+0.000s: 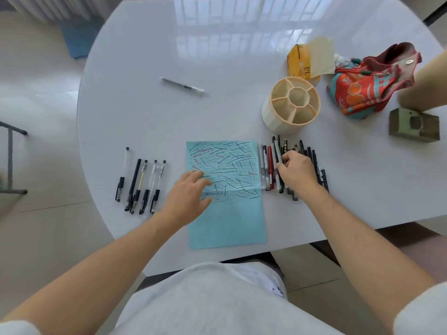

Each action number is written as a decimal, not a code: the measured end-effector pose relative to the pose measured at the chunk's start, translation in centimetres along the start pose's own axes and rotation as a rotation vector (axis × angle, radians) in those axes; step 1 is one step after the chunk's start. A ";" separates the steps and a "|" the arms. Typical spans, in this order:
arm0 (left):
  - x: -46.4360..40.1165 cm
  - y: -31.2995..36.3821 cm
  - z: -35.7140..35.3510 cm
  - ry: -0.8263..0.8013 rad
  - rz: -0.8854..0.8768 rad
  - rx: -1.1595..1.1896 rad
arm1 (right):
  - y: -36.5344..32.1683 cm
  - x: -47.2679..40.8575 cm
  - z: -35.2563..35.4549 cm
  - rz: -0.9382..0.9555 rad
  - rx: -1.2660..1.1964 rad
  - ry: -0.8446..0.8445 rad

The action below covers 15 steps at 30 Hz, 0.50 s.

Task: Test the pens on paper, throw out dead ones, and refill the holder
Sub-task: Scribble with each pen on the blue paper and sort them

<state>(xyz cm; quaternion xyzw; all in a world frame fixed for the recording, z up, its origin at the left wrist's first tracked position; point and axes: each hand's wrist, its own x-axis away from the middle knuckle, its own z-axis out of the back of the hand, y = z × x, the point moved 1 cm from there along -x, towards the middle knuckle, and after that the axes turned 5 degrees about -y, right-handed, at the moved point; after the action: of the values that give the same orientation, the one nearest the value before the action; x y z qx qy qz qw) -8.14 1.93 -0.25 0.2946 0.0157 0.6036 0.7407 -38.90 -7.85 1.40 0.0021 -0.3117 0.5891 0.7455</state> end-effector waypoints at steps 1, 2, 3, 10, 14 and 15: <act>0.1 -0.1 -0.1 0.007 0.001 -0.005 | 0.1 0.0 -0.1 0.000 0.030 -0.003; 0.2 -0.2 -0.2 0.013 0.002 -0.004 | -0.1 -0.1 0.0 0.005 0.046 0.007; 0.3 -0.3 -0.2 0.019 0.002 -0.001 | -0.4 -0.1 0.1 0.017 0.052 0.031; 0.8 -0.9 -0.4 -0.023 -0.027 -0.014 | -10.0 -3.0 -1.9 0.329 0.009 0.016; 0.9 -1.1 -0.6 -0.005 -0.024 0.001 | -18.6 -7.3 -3.7 0.464 0.018 -0.010; 0.9 -1.1 -0.7 -0.006 -0.024 0.004 | -20.7 -8.4 -4.0 0.499 0.055 0.002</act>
<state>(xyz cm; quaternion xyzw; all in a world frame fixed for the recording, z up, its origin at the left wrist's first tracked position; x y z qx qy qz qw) -7.17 2.92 -1.07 0.2977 0.0180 0.5939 0.7472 -19.80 -20.06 1.77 -0.0554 -0.2857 0.7631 0.5771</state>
